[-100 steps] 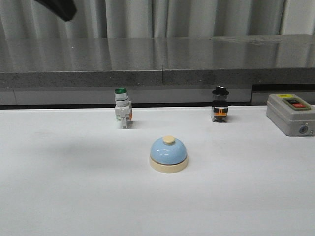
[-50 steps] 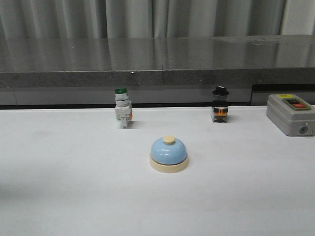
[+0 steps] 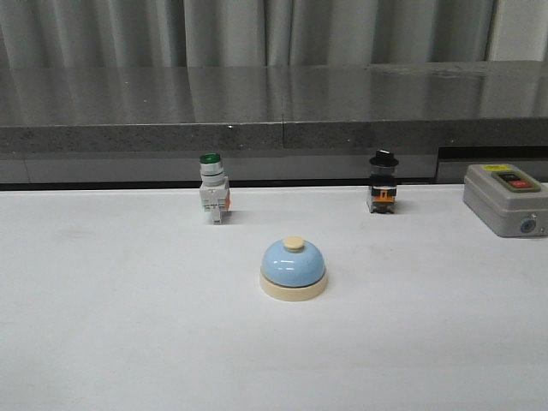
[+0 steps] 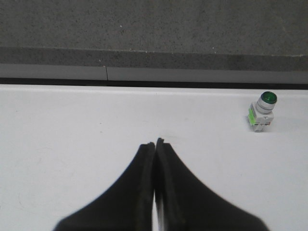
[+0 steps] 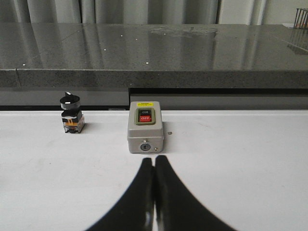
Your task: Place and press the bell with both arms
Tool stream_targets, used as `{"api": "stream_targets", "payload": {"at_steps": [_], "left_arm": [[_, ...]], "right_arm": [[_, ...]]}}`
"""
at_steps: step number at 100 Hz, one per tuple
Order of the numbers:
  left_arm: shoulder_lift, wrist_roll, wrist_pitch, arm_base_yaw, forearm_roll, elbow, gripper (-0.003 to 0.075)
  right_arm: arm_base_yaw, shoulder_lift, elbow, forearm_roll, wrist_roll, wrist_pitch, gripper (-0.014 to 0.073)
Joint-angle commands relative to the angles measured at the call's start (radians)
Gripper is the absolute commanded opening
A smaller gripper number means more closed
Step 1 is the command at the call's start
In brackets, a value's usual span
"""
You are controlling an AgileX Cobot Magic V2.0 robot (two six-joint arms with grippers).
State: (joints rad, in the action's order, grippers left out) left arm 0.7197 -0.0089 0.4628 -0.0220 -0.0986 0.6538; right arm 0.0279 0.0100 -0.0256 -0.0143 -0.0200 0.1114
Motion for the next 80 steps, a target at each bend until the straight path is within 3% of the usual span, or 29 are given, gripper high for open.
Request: {"api": "stream_targets", "payload": {"at_steps": [1,26,80], "left_arm": [[-0.078,-0.01,-0.104,0.0,-0.006,-0.018,-0.002],[-0.266,-0.01,-0.118,0.0,-0.006,-0.148,-0.002],[-0.632,-0.001,-0.315,0.0,0.023,-0.406,-0.002]], "right_arm": [[0.003,0.013,0.014,-0.009,0.005,-0.076,-0.0069],[0.003,0.013,0.014,-0.009,0.005,-0.076,-0.0069],[0.003,0.013,0.014,-0.009,0.005,-0.076,-0.0069]]}}
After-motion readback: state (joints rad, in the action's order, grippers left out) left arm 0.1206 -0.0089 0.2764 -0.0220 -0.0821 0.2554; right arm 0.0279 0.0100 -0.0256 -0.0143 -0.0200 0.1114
